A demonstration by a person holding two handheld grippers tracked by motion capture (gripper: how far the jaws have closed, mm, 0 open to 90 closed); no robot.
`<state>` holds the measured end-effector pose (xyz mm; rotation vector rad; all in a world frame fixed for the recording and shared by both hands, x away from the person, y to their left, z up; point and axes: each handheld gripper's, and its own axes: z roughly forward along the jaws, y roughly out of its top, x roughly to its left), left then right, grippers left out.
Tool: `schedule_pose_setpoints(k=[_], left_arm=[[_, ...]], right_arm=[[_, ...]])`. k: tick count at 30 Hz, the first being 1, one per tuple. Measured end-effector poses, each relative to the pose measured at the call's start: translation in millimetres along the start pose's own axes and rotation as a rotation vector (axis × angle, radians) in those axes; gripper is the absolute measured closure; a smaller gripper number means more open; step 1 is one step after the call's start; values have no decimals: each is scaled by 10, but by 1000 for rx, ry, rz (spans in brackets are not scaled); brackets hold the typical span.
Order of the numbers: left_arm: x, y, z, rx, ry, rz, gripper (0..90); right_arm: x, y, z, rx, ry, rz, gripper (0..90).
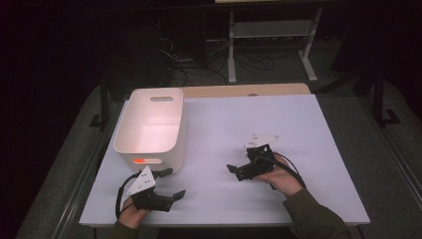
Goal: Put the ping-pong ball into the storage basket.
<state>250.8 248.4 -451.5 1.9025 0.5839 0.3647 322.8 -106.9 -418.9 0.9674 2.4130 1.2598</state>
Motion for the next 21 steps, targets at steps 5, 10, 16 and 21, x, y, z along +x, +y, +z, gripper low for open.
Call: schedule_pose_setpoints(k=[5,10,16,21], left_arm=[[0,1,2,3,0,3,141],[-2,0,1,1,1,4,141],[-2,0,0,0,1,2,141],[-2,0,1,1,2,3,141]], right_arm=[[-7,-71,-47,-5,-6,6,6],[-17,-143,-89,-16,-16,19,6],[-27,-223,-146,-22,-22,27,6],[-32,-294,-227,-39,-25,40,6]])
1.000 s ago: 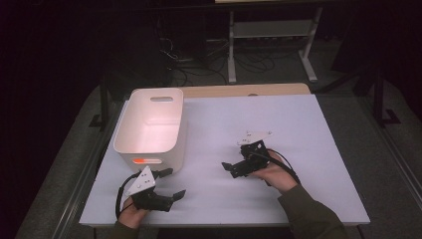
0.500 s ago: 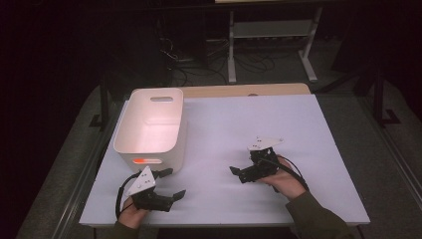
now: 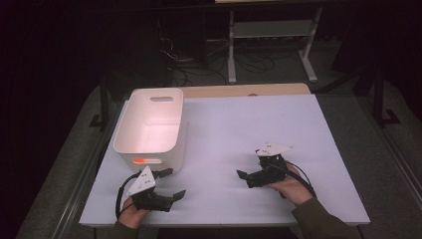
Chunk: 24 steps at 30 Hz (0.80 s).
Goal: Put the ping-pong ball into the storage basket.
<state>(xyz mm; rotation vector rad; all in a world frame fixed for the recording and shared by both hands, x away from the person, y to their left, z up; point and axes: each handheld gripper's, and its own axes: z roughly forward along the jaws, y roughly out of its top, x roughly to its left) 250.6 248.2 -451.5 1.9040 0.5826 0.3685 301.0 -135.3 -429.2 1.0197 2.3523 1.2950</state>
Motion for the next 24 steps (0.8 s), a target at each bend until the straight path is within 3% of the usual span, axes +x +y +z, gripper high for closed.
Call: schedule_pose_setpoints(k=[10,24], left_arm=[[0,0,1,1,-1,-2,141],[0,1,0,5,-1,3,141]], right_arm=[[-52,-150,-154,-18,-16,21,6],[-134,-413,-373,-4,-47,45,6]])
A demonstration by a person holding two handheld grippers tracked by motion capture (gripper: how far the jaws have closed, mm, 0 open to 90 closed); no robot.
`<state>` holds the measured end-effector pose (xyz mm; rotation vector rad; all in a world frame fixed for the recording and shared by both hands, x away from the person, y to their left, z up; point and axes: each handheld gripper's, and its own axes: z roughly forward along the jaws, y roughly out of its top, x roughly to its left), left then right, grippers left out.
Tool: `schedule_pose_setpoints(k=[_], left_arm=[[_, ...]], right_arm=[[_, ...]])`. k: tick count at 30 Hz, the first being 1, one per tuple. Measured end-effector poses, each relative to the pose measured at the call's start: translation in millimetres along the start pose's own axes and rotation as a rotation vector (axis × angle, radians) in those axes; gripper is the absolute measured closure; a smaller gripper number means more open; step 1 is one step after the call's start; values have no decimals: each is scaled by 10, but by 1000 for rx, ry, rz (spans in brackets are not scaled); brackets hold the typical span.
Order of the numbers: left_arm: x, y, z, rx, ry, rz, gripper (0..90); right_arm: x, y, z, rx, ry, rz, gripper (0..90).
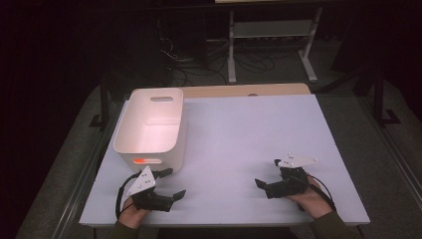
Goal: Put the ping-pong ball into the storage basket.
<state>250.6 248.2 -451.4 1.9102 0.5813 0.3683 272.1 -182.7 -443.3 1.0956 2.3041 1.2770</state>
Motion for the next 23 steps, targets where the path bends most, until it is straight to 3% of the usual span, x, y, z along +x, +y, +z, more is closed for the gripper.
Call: schedule_pose_setpoints(k=[13,23], left_arm=[[0,0,-1,2,1,2,141],[-5,1,2,3,2,2,141]], right_arm=[[-34,-129,-125,2,-29,11,6],[-34,-126,-77,27,-38,-17,7]])
